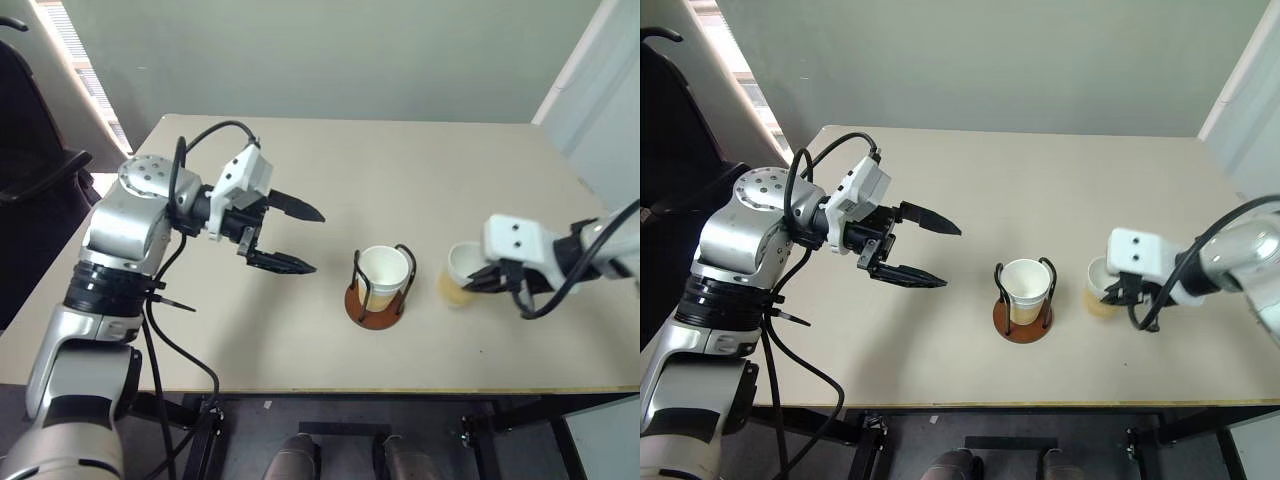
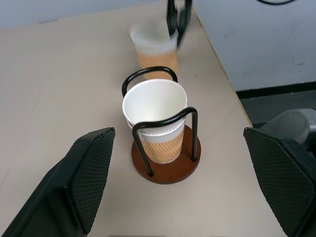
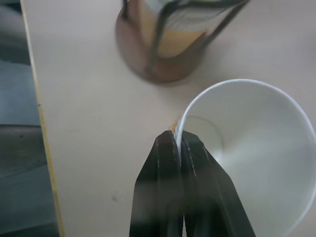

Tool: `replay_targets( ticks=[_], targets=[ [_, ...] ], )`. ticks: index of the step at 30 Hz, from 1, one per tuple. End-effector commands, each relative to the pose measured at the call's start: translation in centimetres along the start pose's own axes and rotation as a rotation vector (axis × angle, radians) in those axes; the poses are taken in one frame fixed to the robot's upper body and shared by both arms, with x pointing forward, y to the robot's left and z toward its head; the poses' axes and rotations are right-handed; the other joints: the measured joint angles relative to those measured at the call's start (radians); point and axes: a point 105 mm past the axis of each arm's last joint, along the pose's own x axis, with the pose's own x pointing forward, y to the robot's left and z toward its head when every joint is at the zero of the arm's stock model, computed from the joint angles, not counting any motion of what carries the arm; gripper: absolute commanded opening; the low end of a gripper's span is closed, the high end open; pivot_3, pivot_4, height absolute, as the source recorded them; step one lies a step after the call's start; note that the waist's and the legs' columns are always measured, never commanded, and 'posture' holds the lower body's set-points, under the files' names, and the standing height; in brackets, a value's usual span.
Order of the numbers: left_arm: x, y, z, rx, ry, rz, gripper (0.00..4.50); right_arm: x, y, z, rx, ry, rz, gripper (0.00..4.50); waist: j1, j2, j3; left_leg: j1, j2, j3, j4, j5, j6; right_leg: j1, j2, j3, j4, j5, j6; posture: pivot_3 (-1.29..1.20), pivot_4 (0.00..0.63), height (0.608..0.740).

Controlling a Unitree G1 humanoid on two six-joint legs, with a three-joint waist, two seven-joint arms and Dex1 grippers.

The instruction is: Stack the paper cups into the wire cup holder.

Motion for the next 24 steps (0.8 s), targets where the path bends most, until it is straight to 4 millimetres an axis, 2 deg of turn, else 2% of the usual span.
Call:
replay_targets(
  ticks=[1, 4, 6, 10, 13, 15, 24],
  targets=[
    [-0.9, 0.0, 0.6, 0.037, -0.002, 0.014, 4.50, -2.9, -1.6, 2.1, -0.070, -0.032, -0.079, 0.01, -0.001, 0.000, 0.000, 0.000, 0.000, 0.000, -0.001, 0.000, 0.000, 0.000, 0.000, 0.000, 0.000, 0.000, 0.000, 0.00, 0.150, 0.740],
    [-0.9, -0.1, 0.5, 0.035, 0.003, 0.003, 4.50, -4.0, -2.6, 4.7, -0.143, -0.080, -0.111, 0.01, -0.004, 0.000, 0.000, 0.000, 0.000, 0.000, -0.002, 0.000, 0.000, -0.001, 0.000, 0.000, 0.001, -0.001, -0.001, 0.00, 0.150, 0.740],
    [-1.0, -0.3, 0.3, 0.035, 0.006, -0.004, 4.50, -4.0, -2.7, 7.1, -0.197, -0.138, -0.100, 0.01, -0.008, 0.000, 0.000, 0.000, 0.000, 0.000, -0.002, 0.000, 0.000, -0.002, 0.001, 0.000, 0.001, -0.001, -0.001, 0.00, 0.150, 0.740],
    [-0.9, -0.4, 0.2, 0.038, 0.016, -0.015, 4.50, -2.5, -1.2, 10.5, -0.291, -0.214, -0.004, 0.01, -0.014, 0.000, 0.000, 0.000, 0.001, -0.001, -0.002, 0.000, -0.001, -0.003, 0.002, -0.001, 0.002, -0.002, -0.003, 0.00, 0.150, 0.740],
    [-0.9, -0.6, 0.0, 0.039, 0.025, -0.021, 4.50, -0.9, 0.0, 11.2, -0.342, -0.214, 0.067, 0.01, -0.014, 0.000, 0.000, 0.000, 0.001, -0.002, -0.003, 0.001, -0.001, -0.003, 0.002, -0.001, 0.002, -0.002, -0.004, 0.00, 0.150, 0.740],
    [-0.8, -0.7, -0.1, 0.039, 0.028, -0.024, 4.50, 0.0, 0.0, 11.2, -0.366, -0.203, 0.082, 0.01, -0.012, 0.000, 0.000, -0.001, 0.001, -0.002, -0.002, 0.001, -0.002, -0.004, 0.001, -0.002, 0.001, -0.002, -0.004, 0.00, 0.150, 0.740],
    [-0.9, -1.2, -0.3, 0.027, 0.031, -0.021, 4.50, 2.6, 0.1, 9.3, -0.415, -0.124, 0.133, 0.01, -0.012, 0.000, 0.000, -0.002, 0.001, -0.002, -0.002, 0.001, -0.002, -0.004, 0.001, -0.002, 0.002, -0.002, -0.004, 0.00, 0.150, 0.740]
  ],
)
